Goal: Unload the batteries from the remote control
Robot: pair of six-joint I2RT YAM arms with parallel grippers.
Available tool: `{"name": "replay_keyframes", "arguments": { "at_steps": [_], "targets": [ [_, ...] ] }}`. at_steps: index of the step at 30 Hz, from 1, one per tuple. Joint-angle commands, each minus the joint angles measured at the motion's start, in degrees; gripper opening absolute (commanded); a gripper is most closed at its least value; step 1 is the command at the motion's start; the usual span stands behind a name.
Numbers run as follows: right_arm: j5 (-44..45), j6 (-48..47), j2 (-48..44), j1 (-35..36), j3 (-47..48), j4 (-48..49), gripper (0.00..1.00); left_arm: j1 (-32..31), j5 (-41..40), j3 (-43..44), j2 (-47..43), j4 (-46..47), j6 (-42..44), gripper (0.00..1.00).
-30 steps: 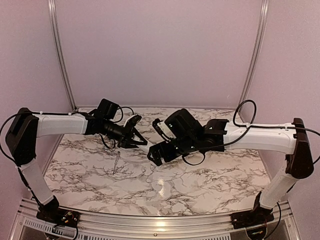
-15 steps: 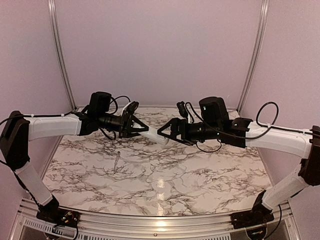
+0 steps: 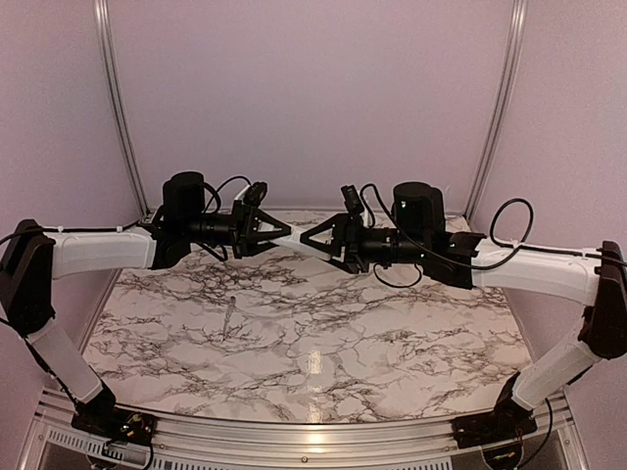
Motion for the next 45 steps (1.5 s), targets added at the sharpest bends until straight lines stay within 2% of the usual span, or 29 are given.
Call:
{"name": "replay_keyframes", "arguments": {
  "at_steps": [1,7,15,19,20,21,23,24,25,26,27,36,40,45],
  "targets": [
    [-1.94,1.73,0.18,0.33,1.81,7.21,0.66,-0.17,-1.00,-1.58,-2.07,5.79,-2.65,0.00],
    [-0.16,1.61,-0.29,0.34,1.41,8.90,0.54,-0.17,-1.58,-2.58,-3.00,5.82,-2.60,0.00],
    [-0.56,1.61,0.50,0.35,1.70,9.99,0.21,-0.25,-2.51,-3.07,-4.07,3.91,-1.32,0.00],
    [-1.79,0.94,0.77,0.33,1.70,11.29,0.13,-0.24,-2.68,-3.07,-4.91,1.70,0.45,0.00],
    [-2.32,0.67,0.85,0.33,1.77,11.34,0.09,-0.17,-2.60,-3.00,-5.09,1.15,0.94,0.03],
    [-2.88,0.30,1.02,0.27,1.95,10.99,0.05,-0.18,-2.29,-2.86,-5.37,0.53,1.37,0.11],
    [-4.27,-0.47,1.18,0.24,2.11,10.14,0.00,-0.17,-1.82,-2.41,-5.87,-0.93,2.56,0.35],
    [-5.44,-0.97,1.18,0.24,2.13,9.82,0.00,-0.17,-1.47,-1.93,-6.13,-2.12,3.57,0.47],
    [-6.63,-1.32,1.18,0.24,2.11,9.62,0.00,-0.17,-1.12,-1.31,-6.39,-3.74,5.32,0.55],
    [-7.96,-1.79,1.14,0.17,2.13,9.41,0.00,-0.17,-0.94,-0.66,-6.60,-6.57,6.91,0.61],
    [-9.40,-2.11,1.25,0.01,2.21,9.23,0.00,-0.17,-0.57,0.00,-6.77,-8.52,8.33,0.62],
    [-15.11,-5.81,1.25,-1.82,4.74,4.93,0.00,-0.10,3.46,1.85,-7.08,-13.41,11.94,0.44],
    [-14.74,-6.45,1.10,-1.87,4.87,4.31,0.00,-0.14,4.66,1.70,-7.87,-13.33,12.00,0.55],
    [-14.69,-6.65,0.74,-2.02,4.77,4.31,0.00,-0.13,5.77,1.55,-9.23,-13.28,12.34,0.57]
  ]
}}
